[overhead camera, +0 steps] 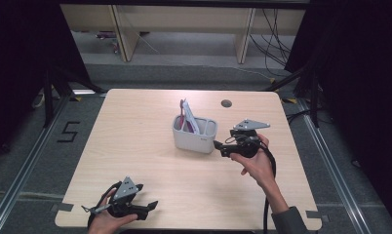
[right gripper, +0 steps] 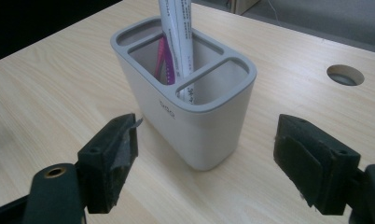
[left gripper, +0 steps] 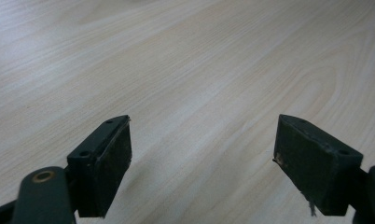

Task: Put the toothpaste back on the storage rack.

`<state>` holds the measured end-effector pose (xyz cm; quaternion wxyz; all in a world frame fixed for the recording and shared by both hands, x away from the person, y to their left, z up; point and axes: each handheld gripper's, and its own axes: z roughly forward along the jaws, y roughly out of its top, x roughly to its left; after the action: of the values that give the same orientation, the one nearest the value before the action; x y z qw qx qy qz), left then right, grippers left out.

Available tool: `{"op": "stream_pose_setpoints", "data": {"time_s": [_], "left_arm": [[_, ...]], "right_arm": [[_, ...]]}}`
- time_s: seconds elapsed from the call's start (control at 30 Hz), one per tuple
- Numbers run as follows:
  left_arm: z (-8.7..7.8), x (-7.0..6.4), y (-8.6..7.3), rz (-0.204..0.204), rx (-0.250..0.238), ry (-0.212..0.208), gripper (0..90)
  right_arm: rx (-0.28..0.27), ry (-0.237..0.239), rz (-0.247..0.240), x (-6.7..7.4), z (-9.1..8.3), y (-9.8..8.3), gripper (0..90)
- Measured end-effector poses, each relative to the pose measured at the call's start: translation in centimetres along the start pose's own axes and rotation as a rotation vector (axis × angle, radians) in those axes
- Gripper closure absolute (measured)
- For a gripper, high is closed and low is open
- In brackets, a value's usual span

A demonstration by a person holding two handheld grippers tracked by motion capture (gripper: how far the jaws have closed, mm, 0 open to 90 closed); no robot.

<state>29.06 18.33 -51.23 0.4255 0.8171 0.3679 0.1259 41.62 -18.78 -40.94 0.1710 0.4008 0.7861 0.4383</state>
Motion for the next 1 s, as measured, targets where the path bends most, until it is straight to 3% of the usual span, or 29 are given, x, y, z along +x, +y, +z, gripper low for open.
{"op": "stream_pose_setpoints", "data": {"time_s": [0.03, 0.07, 0.13, 0.17, 0.2, 0.27, 0.3, 0.33, 0.47, 0.53, 0.73, 0.83, 0.9, 0.93, 1.0], "left_arm": [[-0.2, 0.0, 0.0, 0.011, 0.011, 0.007, 18.6], [-0.1, -0.1, 0.0, -0.003, -0.005, 0.008, 18.6], [-0.1, 0.0, -0.1, -0.002, -0.005, 0.006, 18.6], [-0.1, -0.1, -0.1, -0.009, -0.010, 0.006, 18.6], [-0.2, 0.1, -0.1, 0.005, 0.003, 0.007, 18.6], [-0.3, 0.1, -0.1, 0.011, 0.009, 0.009, 18.6], [-0.1, -0.1, -0.1, -0.011, -0.010, 0.008, 18.6], [-0.2, 0.0, -0.1, 0.002, 0.010, 0.005, 18.6], [-0.4, -0.1, 0.0, 0.016, 0.012, 0.003, 18.6], [-0.2, 0.0, -0.1, 0.015, 0.003, 0.002, 18.6], [-0.3, -0.1, -0.1, 0.009, 0.005, 0.005, 18.6], [-0.3, -0.1, -0.2, 0.011, 0.004, 0.007, 18.6], [-0.3, -0.1, -0.1, 0.008, 0.003, 0.011, 18.6], [-0.3, -0.1, -0.1, 0.009, 0.003, 0.010, 18.6], [-0.4, -0.1, -0.1, 0.009, 0.006, 0.006, 18.6]], "right_arm": [[0.002, 0.004, -0.012, -0.1, 0.0, 0.0, 22.1], [0.001, -0.004, -0.027, -0.2, -0.1, -0.1, 21.9], [0.001, -0.003, -0.004, 0.0, -0.1, -0.3, 21.5], [0.005, 0.003, -0.027, -0.1, -0.1, -0.4, 21.5], [0.014, 0.003, -0.009, 0.0, -0.2, -0.5, 21.5], [0.009, -0.007, -0.032, -0.2, -0.2, -0.6, 21.2], [0.014, -0.002, 0.004, 0.0, -0.2, -0.7, 21.1], [0.024, -0.002, 0.005, 0.0, -0.3, -0.8, 21.1], [0.022, -0.007, -0.026, -0.2, -0.4, -1.4, 20.9], [0.027, -0.010, -0.002, 0.0, -0.6, -1.9, 20.8], [0.049, -0.020, -0.028, -0.1, -0.9, -3.1, 20.8], [0.055, -0.027, -0.025, -0.1, -1.0, -3.8, 20.8], [0.071, -0.020, 0.008, 0.2, -1.0, -4.2, 20.8], [0.064, -0.013, -0.017, 0.0, -0.9, -4.4, 20.8], [0.077, -0.013, -0.007, 0.3, -0.8, -4.7, 20.8]]}}
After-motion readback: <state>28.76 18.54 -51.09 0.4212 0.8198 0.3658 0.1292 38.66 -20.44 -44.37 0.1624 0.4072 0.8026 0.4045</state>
